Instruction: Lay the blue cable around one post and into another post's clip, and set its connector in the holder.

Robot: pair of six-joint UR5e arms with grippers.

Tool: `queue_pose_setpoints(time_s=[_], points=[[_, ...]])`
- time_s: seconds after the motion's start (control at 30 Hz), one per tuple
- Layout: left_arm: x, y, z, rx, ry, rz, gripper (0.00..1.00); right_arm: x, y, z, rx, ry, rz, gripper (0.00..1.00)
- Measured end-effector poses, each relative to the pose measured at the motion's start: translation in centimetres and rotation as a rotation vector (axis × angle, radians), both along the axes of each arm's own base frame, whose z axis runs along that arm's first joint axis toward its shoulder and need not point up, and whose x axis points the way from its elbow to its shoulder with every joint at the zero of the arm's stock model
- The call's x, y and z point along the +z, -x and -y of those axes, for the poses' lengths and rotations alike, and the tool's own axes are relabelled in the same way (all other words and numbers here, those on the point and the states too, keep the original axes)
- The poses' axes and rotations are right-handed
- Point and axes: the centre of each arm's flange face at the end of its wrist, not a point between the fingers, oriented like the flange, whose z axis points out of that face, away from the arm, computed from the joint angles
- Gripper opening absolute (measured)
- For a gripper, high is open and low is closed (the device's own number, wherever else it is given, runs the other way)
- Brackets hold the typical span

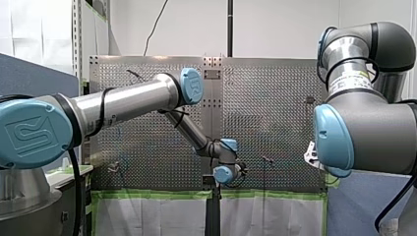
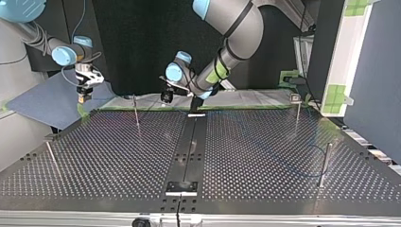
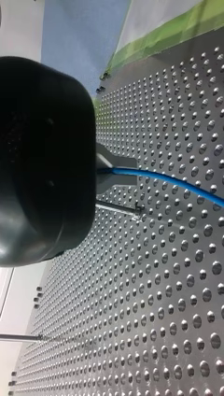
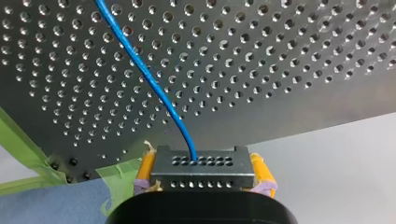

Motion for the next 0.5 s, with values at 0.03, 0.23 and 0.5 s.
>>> queue_pose_setpoints(time_s=[0.03,0.23,0.5], points=[[0.1,0.0,0.0,0.000,0.001,0.001,0.00,0.0,-0.1,0.1,0.001,0.001,0.000,0.00],[0.3,0.0,0.4,-0.008,0.006,0.006,0.00,0.1,-0.4,0.6,0.007,0.007,0.000,0.00],[0.9,-0.3,0.9,-0.018,0.020,0.017,0.00,0.6,-0.9,1.4,0.015,0.026,-0.003,0.00]])
